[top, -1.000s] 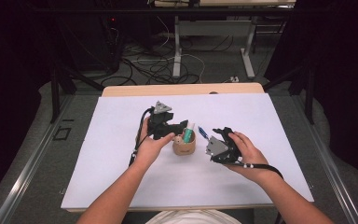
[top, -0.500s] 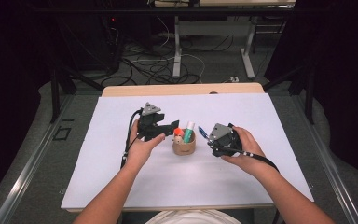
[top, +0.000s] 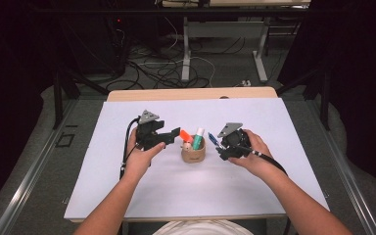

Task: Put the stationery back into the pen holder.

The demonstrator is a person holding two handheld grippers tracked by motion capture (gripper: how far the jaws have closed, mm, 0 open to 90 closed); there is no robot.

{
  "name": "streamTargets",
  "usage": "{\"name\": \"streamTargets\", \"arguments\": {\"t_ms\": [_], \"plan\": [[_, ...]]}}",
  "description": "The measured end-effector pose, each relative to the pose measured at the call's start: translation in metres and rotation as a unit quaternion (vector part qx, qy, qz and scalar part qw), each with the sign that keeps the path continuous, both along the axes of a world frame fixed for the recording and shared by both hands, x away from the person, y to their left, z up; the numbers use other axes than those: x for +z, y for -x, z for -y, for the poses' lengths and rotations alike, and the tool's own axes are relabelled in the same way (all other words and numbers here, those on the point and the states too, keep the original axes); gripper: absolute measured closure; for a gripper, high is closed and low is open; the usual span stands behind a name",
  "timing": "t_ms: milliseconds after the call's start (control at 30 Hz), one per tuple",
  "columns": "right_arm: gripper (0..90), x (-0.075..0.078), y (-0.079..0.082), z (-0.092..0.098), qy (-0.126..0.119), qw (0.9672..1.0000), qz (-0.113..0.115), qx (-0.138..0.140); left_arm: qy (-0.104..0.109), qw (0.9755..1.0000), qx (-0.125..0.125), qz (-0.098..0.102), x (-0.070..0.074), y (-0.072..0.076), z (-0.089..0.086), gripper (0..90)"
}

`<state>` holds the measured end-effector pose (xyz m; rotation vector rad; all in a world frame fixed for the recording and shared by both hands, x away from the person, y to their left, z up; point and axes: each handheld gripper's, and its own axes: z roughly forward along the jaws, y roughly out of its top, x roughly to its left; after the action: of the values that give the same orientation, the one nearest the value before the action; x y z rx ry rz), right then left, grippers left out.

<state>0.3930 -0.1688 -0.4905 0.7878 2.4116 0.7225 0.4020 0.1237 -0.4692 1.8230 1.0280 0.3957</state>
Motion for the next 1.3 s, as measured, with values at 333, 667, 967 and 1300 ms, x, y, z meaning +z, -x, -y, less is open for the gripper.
{"name": "streamTargets", "arguments": {"t_ms": [333, 667, 967, 1300], "plan": [[34.2, -0.009, -0.019, 0.003, -0.038, 0.9964, -0.069, -0.032, -0.010, 0.9999, 0.012, -0.004, -0.004, 0.005, -0.013, 25.8], [31.9, -0.015, -0.035, 0.007, -0.073, 0.9855, -0.137, -0.070, -0.005, 0.9994, 0.030, -0.018, -0.012, 0.006, -0.024, 23.4], [34.9, -0.022, -0.048, 0.006, -0.089, 0.9785, -0.161, -0.093, -0.003, 0.9990, 0.035, -0.027, -0.019, 0.006, -0.031, 19.0], [47.0, -0.024, -0.057, 0.003, -0.062, 0.9709, -0.206, -0.105, 0.002, 0.9988, 0.041, -0.028, -0.023, 0.005, -0.036, 18.1]]}}
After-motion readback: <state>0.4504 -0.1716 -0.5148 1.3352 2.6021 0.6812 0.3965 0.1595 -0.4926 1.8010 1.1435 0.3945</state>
